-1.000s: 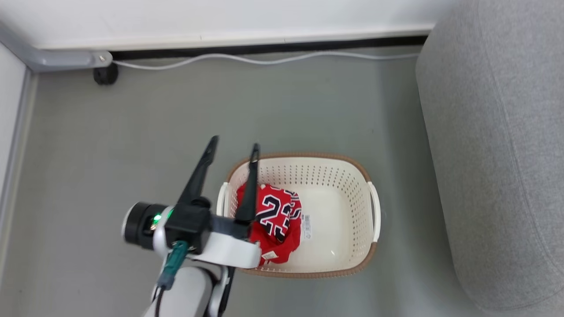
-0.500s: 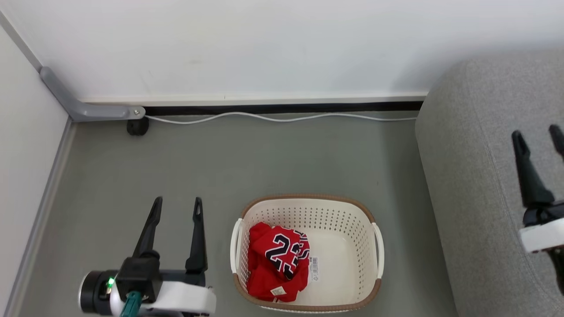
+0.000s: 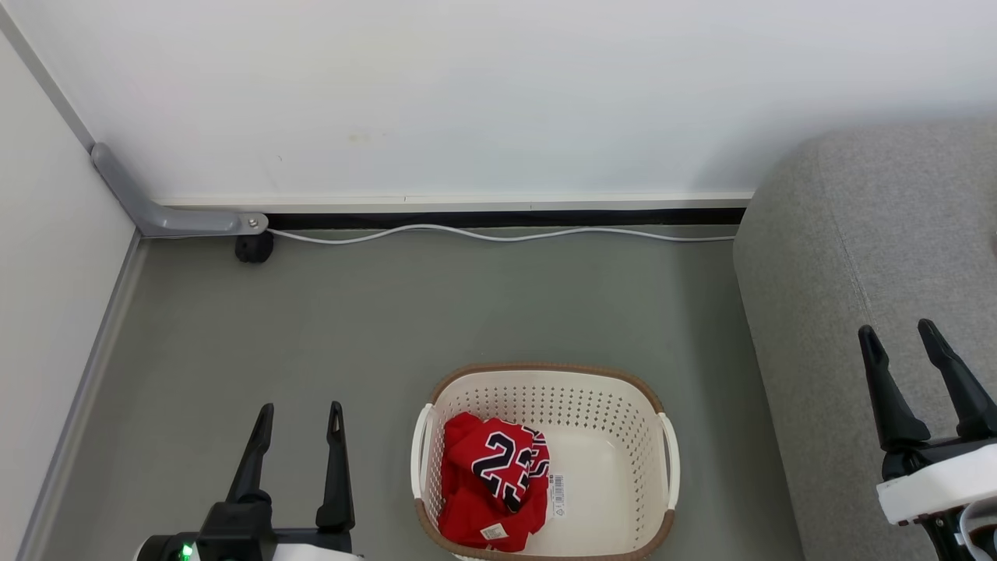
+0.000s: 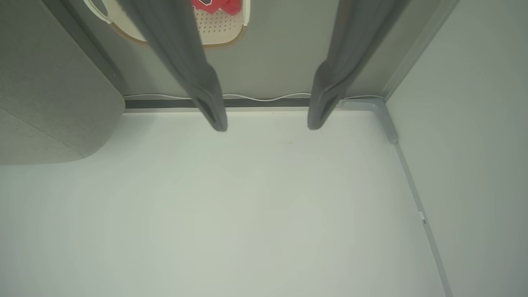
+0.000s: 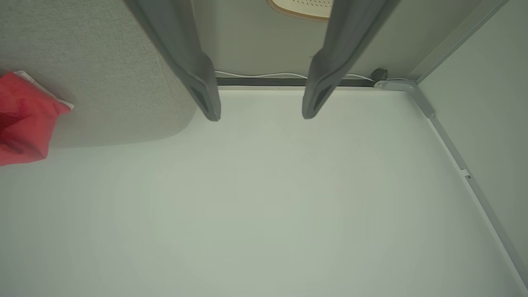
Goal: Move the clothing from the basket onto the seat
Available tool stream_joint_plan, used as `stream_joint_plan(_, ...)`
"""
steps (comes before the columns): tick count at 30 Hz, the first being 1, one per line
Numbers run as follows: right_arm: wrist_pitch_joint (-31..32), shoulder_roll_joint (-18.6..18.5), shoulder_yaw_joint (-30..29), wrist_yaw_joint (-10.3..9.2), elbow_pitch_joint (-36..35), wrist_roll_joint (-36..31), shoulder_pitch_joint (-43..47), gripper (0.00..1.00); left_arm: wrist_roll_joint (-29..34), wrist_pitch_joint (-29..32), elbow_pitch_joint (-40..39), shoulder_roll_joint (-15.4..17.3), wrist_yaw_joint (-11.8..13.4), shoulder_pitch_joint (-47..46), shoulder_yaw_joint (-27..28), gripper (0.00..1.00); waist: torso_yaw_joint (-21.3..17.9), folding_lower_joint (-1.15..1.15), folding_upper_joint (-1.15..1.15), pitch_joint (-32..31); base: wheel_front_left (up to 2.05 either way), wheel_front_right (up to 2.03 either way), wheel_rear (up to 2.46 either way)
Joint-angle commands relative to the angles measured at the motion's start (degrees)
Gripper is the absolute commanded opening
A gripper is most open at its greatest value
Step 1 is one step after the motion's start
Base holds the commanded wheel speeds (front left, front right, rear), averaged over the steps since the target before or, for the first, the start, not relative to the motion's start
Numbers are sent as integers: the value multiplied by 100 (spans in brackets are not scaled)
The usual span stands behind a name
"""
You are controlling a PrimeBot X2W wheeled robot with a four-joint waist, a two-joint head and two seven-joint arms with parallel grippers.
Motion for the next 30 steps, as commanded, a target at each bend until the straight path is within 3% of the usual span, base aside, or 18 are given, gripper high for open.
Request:
stream_joint_plan(1, -29, -122, 41, 17, -88, -44, 2, 100, -51, -29, -145, 13, 56, -38, 148, 100, -17, 0, 0, 15, 0, 0, 0)
stream_joint_plan(14, -29, -229, 31, 17, -291, -15, -137, 100, -225, -29, -44, 13, 288, -183, -270, 100, -16, 0, 0, 382, 0, 0, 0)
stream_joint_plan(30, -29, -1072, -71, 17, -1234, 418, -538, 100, -1140, -29, 721, 13, 986, -1343, -1438, 100, -158, 0, 0, 1998, 0, 0, 0)
